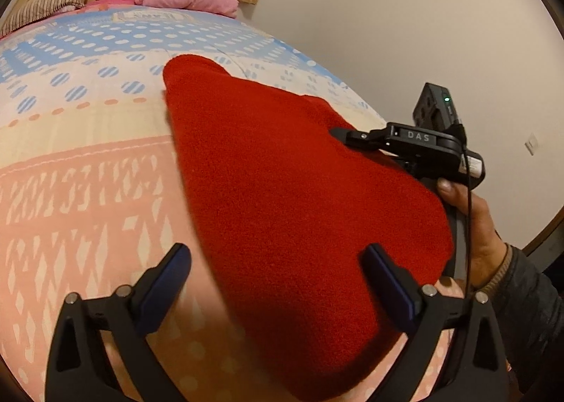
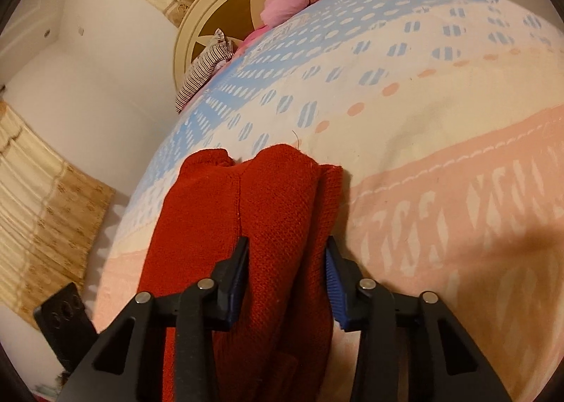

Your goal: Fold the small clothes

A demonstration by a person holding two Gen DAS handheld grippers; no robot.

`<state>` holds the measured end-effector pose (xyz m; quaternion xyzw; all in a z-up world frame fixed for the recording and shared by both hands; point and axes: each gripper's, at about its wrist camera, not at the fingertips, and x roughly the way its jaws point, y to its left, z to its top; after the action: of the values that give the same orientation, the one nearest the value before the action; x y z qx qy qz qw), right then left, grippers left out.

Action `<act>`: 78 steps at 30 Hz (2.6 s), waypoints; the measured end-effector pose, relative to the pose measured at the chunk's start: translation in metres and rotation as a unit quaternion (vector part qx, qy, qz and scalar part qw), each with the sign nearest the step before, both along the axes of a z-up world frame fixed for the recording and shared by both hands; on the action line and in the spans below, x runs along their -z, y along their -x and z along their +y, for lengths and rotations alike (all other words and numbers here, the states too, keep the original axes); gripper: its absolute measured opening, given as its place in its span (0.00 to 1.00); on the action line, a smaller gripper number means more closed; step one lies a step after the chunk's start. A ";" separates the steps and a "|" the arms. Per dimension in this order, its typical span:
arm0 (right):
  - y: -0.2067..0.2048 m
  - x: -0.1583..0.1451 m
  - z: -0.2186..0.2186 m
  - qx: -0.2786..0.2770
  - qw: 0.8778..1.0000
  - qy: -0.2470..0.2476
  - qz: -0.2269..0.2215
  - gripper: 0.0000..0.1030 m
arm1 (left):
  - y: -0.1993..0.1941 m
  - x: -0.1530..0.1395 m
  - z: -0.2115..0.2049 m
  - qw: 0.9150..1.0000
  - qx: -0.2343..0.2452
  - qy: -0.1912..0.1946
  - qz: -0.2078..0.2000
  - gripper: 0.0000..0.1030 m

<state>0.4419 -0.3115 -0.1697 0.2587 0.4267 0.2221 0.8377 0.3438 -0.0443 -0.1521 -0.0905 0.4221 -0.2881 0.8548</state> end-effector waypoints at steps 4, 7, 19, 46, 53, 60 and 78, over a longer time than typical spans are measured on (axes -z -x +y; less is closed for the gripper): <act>0.002 0.000 0.004 -0.007 1.000 0.000 -0.004 0.33 | 0.001 0.000 -0.003 1.000 0.007 0.000 0.000 0.87; 0.007 -0.003 0.009 -0.020 1.000 0.006 -0.023 0.29 | 0.000 0.000 -0.005 1.000 0.010 0.000 0.003 0.85; 0.019 -0.016 0.016 -0.001 0.997 0.053 -0.056 0.23 | 0.005 -0.012 -0.014 1.000 -0.015 -0.014 0.011 0.48; 0.135 -0.077 -0.011 0.017 0.995 0.028 -0.099 0.22 | 0.087 -0.063 -0.043 0.998 0.028 -0.018 -0.048 0.41; 0.170 -0.087 -0.037 0.035 0.994 0.026 -0.102 0.22 | 0.107 -0.073 -0.065 0.996 0.058 -0.009 -0.060 0.41; 0.209 -0.103 -0.074 0.070 0.991 0.032 -0.113 0.22 | 0.126 -0.081 -0.097 0.993 0.096 -0.006 -0.072 0.41; 0.288 -0.122 -0.150 0.135 0.981 0.030 -0.137 0.22 | 0.166 -0.093 -0.169 0.982 0.162 -0.023 -0.098 0.41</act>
<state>0.1535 -0.4618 -0.0472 0.2558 0.2754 0.1269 0.9179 0.1780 -0.2137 -0.0589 0.0276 0.3523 -0.4204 0.8357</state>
